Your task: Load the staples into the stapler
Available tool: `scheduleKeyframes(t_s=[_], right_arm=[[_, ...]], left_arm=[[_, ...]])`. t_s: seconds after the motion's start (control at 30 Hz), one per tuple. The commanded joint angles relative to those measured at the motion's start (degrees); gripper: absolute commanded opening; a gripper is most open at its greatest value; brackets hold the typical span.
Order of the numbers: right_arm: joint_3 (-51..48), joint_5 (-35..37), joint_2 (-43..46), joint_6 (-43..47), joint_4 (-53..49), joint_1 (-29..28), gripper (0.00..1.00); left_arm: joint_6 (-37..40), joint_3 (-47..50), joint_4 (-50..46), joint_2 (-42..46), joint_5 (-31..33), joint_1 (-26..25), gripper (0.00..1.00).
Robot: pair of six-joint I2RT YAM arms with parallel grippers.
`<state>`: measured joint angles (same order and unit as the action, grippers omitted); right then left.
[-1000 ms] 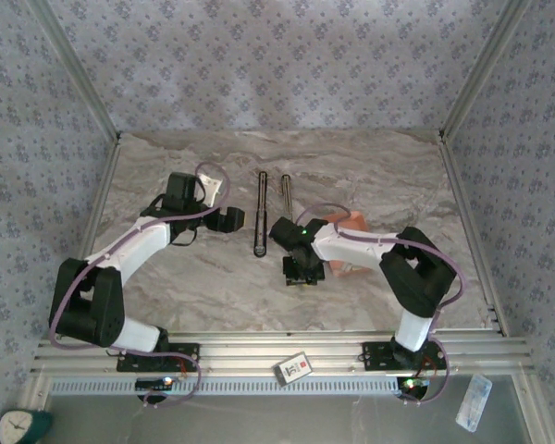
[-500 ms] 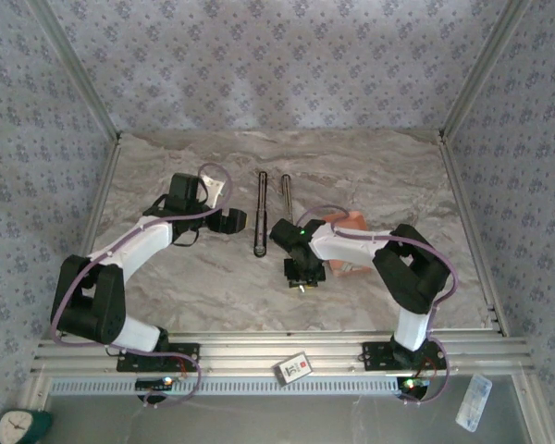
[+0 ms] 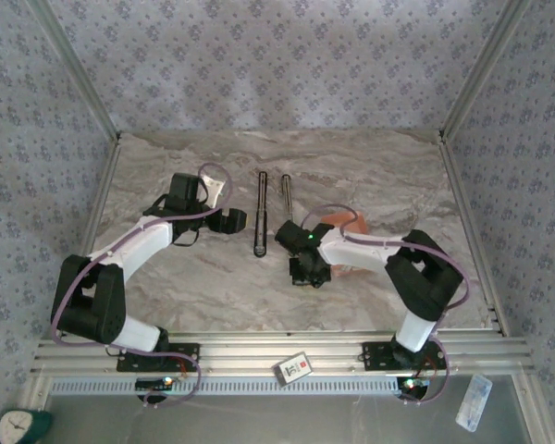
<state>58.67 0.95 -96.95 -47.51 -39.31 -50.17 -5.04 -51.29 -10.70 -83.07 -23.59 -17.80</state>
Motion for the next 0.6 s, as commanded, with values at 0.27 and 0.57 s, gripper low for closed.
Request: scheduleKeyframes(t_s=[0.27, 0.57], right_arm=[[-2.0, 17.5, 8.2, -3.0, 7.8, -2.2, 0.14], [1.6, 18.5, 4.5, 3.6, 10.8, -2.2, 0.14]], left_arm=[[-1.1, -2.2, -0.9, -1.0, -0.6, -0.4, 0.98], [-1.1, -2.3, -1.2, -0.6, -0.1, -0.4, 0.98]])
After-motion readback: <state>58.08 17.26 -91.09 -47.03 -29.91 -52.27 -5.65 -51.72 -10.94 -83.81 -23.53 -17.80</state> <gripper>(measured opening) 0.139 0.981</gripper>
